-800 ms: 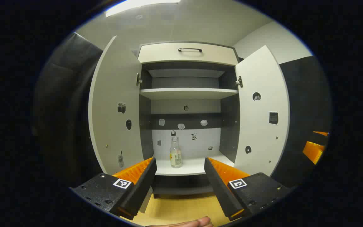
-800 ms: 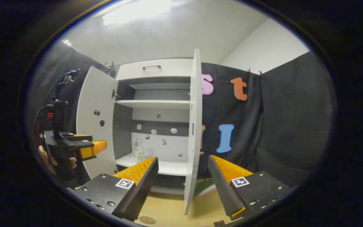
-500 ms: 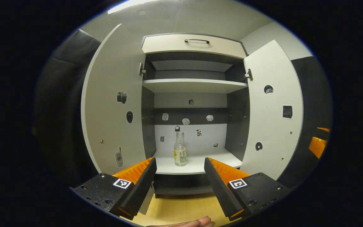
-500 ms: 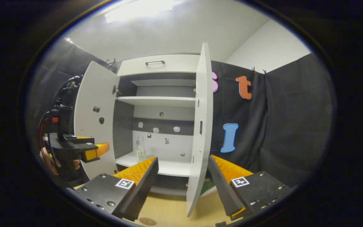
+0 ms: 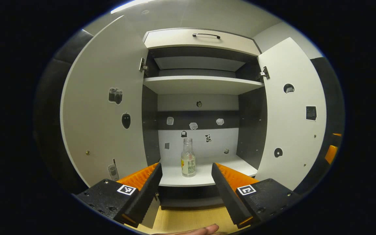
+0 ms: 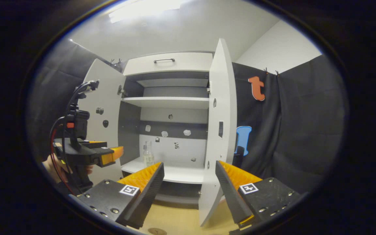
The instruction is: Grasp the bottle in the cabinet with the left hand and place it on the coaster, then close the right door with the right hand and the left door with the left hand.
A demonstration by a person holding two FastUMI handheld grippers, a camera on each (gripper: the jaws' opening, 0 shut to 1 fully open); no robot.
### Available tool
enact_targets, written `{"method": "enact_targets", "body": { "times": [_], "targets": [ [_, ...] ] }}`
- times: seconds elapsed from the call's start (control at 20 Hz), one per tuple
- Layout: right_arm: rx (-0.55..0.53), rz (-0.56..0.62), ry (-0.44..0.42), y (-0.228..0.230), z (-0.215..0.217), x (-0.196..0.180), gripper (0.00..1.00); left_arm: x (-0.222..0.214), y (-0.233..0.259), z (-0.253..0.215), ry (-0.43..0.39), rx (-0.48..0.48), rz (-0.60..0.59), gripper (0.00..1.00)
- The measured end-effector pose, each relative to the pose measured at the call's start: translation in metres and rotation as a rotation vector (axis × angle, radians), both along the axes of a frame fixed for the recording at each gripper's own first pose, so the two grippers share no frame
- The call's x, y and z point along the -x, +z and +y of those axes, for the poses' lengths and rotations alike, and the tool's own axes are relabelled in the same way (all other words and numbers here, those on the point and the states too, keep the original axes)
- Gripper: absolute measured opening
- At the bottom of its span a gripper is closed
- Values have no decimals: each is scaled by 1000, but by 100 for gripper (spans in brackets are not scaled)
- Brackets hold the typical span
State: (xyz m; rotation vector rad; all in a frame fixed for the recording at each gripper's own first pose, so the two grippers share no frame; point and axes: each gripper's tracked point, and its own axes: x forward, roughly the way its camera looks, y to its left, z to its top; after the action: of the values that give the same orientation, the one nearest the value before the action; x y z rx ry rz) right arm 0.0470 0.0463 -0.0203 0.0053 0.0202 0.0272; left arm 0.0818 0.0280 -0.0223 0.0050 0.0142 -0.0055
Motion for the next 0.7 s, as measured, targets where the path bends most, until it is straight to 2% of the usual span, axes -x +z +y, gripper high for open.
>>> {"method": "enact_targets", "body": {
  "times": [0.2, 0.3, 0.4, 0.45, 0.7],
  "targets": [
    [-36, 27, 37, -6, 19, -6, 94, -10, 7, 4, -2, 7, -27, 97],
    [-42, 20, 50, -2, 26, -11, 96, -21, 9, 5, -5, 12, -37, 96],
    [-51, 1, 61, 3, 32, -14, 94, -36, 8, 9, 11, -1, -44, 96],
    [-62, -7, 52, 6, 32, -16, 96, -44, 6, 11, 18, -12, -44, 96],
    [-131, -30, 43, 18, 32, -25, 96, -94, -14, 13, 19, -19, -63, 96]
  ]
}}
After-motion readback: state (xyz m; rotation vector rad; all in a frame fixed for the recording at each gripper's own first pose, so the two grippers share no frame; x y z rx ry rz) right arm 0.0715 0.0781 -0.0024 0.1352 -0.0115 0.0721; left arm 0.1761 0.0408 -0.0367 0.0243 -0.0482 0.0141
